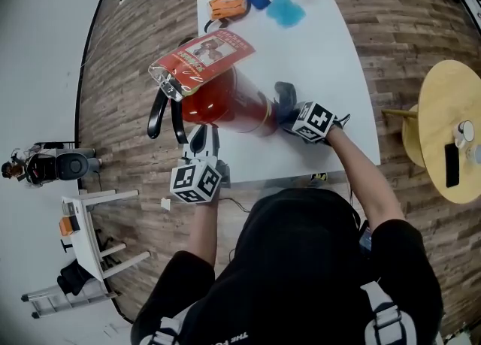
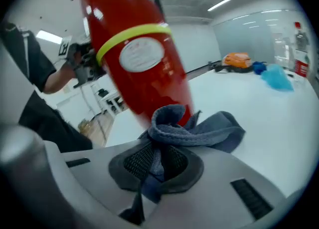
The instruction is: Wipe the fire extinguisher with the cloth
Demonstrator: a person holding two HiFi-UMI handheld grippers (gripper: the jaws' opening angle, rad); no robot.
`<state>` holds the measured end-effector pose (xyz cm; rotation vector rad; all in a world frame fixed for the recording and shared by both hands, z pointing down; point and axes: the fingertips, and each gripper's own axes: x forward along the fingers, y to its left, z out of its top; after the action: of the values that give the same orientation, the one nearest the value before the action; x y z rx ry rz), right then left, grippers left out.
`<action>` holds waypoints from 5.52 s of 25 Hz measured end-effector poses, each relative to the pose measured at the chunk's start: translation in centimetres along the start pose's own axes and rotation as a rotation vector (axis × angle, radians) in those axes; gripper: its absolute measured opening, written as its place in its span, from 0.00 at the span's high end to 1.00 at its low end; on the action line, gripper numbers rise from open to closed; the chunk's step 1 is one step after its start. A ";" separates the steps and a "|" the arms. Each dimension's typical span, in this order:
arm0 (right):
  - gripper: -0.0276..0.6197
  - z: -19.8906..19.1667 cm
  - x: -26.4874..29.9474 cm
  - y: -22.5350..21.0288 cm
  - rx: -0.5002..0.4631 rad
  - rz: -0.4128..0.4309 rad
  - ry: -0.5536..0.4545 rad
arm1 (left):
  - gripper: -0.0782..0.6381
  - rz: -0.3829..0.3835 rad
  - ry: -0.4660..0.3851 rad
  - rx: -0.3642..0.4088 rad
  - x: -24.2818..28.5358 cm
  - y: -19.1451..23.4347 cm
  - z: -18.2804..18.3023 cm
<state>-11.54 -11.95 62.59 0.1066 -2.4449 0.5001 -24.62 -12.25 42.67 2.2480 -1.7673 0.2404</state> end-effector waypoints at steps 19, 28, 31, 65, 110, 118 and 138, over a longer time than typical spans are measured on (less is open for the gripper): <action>0.62 -2.8 0.4 -3.7 -0.236 -0.288 0.239 | 0.86 -0.025 0.021 -0.010 0.1 -0.5 -0.8; 0.79 -1.1 0.2 -2.5 -0.009 -0.281 -0.066 | 0.86 -0.026 0.015 -0.009 0.3 -0.2 -0.9; 0.80 2.0 -2.3 -1.0 0.001 -0.292 -0.274 | 0.86 -0.030 0.016 -0.004 0.2 -0.1 -0.9; 0.79 33.7 -22.6 3.7 -0.286 -0.286 -0.862 | 0.86 -0.037 0.031 0.006 0.0 -0.5 -1.2; 0.80 16.1 -13.8 5.2 -0.050 -0.190 -0.662 | 0.86 -0.104 -0.007 0.029 1.0 0.2 -2.2; 0.80 5.1 -3.9 -3.4 0.111 -0.270 -0.284 | 0.86 -0.109 0.020 0.038 1.3 0.2 -2.9; 0.82 -1.3 2.3 0.2 0.455 -0.492 -0.142 | 0.86 -0.390 0.053 0.036 1.4 1.0 -3.0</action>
<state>-12.67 -11.19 64.89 0.9317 -2.2754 0.8271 -25.17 -12.81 46.03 2.5253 -1.2720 0.2485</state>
